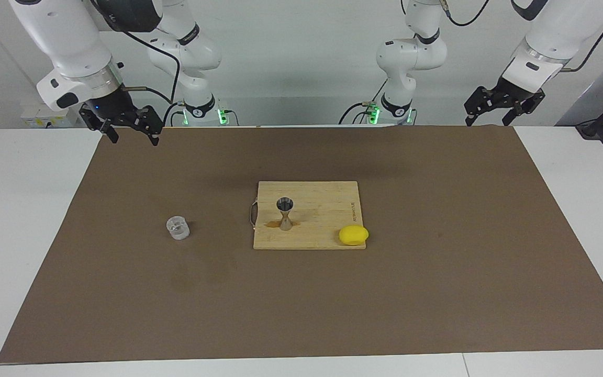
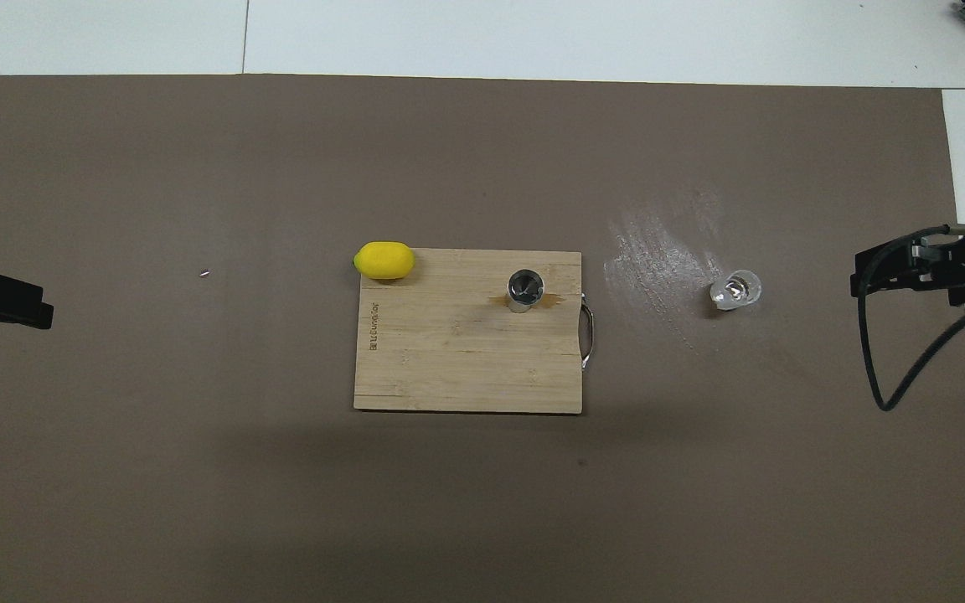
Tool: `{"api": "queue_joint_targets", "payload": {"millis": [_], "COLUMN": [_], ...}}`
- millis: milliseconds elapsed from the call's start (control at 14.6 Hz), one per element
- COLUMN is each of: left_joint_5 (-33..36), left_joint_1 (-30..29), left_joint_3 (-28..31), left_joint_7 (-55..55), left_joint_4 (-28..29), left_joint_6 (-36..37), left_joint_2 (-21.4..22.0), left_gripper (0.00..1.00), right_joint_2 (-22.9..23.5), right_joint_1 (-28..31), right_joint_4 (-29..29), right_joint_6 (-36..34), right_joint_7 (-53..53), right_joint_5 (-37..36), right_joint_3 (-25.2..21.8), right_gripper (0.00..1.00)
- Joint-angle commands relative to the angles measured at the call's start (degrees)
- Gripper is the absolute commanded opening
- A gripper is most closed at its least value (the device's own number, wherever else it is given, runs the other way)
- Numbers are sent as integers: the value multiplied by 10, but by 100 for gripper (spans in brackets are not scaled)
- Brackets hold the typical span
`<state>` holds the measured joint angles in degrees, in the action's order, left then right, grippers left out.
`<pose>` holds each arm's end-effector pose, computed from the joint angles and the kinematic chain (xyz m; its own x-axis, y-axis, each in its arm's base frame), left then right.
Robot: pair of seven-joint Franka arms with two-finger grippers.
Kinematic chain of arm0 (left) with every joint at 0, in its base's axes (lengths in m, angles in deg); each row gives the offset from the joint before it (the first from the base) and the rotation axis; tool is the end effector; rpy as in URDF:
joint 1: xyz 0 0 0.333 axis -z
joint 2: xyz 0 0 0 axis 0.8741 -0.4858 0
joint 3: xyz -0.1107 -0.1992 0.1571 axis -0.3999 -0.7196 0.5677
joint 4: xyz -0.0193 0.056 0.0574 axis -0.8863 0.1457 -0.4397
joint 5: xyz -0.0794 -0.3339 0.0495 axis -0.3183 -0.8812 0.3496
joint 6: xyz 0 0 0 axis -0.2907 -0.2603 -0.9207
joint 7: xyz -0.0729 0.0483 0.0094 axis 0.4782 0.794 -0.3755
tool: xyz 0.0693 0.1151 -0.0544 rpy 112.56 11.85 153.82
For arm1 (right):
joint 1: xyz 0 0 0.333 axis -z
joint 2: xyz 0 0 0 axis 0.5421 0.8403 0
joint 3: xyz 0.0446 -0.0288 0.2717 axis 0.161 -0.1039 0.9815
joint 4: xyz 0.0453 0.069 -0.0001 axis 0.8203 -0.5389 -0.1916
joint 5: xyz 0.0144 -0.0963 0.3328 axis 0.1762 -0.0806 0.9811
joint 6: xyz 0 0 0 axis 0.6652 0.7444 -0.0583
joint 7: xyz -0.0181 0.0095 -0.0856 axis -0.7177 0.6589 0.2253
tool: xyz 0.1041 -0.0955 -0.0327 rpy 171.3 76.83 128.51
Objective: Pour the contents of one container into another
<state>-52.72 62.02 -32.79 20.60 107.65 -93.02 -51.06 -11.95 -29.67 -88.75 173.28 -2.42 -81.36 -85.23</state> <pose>0.4692 -0.0170 0.5639 0.9956 -0.0519 -0.0786 -0.0501 -0.9984 0.0248 0.4924 0.0092 0.5464 0.9909 -0.1177 -0.0646 -0.1170 -0.9930 0.0156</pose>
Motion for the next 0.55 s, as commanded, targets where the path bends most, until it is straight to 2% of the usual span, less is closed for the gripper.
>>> {"api": "queue_joint_targets", "payload": {"millis": [0,481], "left_joint_5": [-1,-1], "left_joint_1": [1,1], "left_joint_3": [2,2], "left_joint_7": [2,2], "left_joint_4": [11,11], "left_joint_6": [4,4], "left_joint_2": [10,10], "left_gripper": [100,100], "right_joint_2": [-24,-23], "right_joint_1": [-2,-2], "right_joint_4": [-33,-35], "right_joint_6": [17,41], "right_joint_7": [-21,-32], "right_joint_5": [-7,-19], "right_joint_3": [2,2], "right_gripper": [100,100]}}
